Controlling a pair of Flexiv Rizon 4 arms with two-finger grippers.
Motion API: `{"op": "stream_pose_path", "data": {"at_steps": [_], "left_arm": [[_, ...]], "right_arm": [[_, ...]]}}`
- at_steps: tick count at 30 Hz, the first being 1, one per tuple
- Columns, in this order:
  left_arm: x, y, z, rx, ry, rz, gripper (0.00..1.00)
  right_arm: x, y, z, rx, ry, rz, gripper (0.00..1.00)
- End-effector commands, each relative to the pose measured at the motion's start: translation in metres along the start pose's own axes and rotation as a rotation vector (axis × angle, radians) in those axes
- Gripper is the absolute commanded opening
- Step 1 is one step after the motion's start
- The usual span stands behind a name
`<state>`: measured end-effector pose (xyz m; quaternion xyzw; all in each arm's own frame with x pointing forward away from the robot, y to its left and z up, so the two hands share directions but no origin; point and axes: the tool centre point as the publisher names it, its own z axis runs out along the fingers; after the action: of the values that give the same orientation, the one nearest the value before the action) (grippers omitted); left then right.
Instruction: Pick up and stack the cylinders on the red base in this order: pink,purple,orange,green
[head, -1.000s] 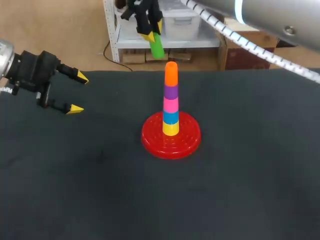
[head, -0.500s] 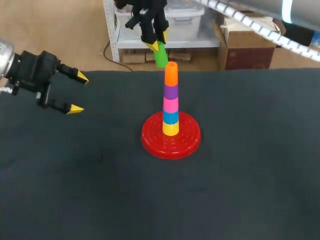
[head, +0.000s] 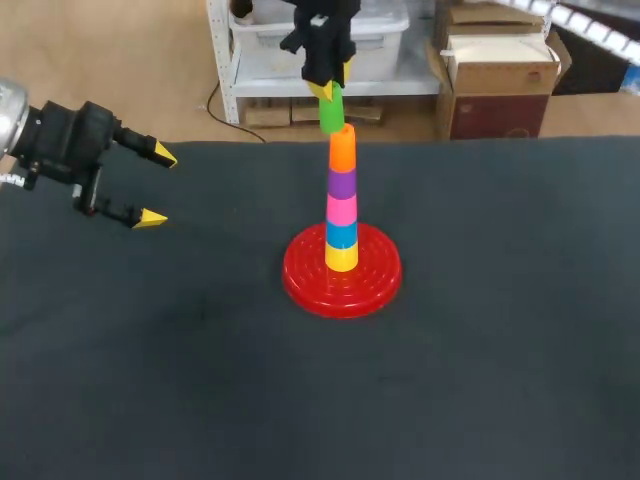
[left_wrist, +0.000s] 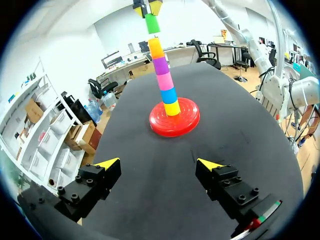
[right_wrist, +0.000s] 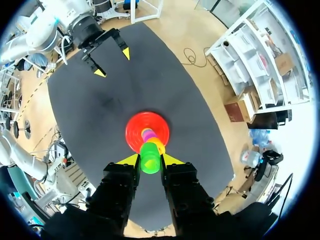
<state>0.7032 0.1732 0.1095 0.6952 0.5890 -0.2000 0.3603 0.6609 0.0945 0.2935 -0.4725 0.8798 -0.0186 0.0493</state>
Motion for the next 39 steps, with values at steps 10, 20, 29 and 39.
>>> {"op": "stream_pose_path", "data": {"at_steps": [10,20,29,39], "left_arm": [[0.001,-0.002,0.000,-0.005,-0.002,0.003,1.00],[0.001,-0.002,0.000,-0.005,-0.002,0.003,1.00],[0.001,-0.002,0.000,-0.005,-0.002,0.003,1.00],[0.001,-0.002,0.000,-0.005,-0.002,0.003,1.00]], "right_arm": [[0.016,-0.004,0.003,-0.064,-0.126,0.001,0.00],[0.016,-0.005,0.009,-0.064,-0.094,0.002,0.00],[0.010,-0.011,0.007,-0.048,-0.067,-0.006,0.00],[0.007,-0.010,0.010,-0.059,-0.060,-0.016,0.00]]}}
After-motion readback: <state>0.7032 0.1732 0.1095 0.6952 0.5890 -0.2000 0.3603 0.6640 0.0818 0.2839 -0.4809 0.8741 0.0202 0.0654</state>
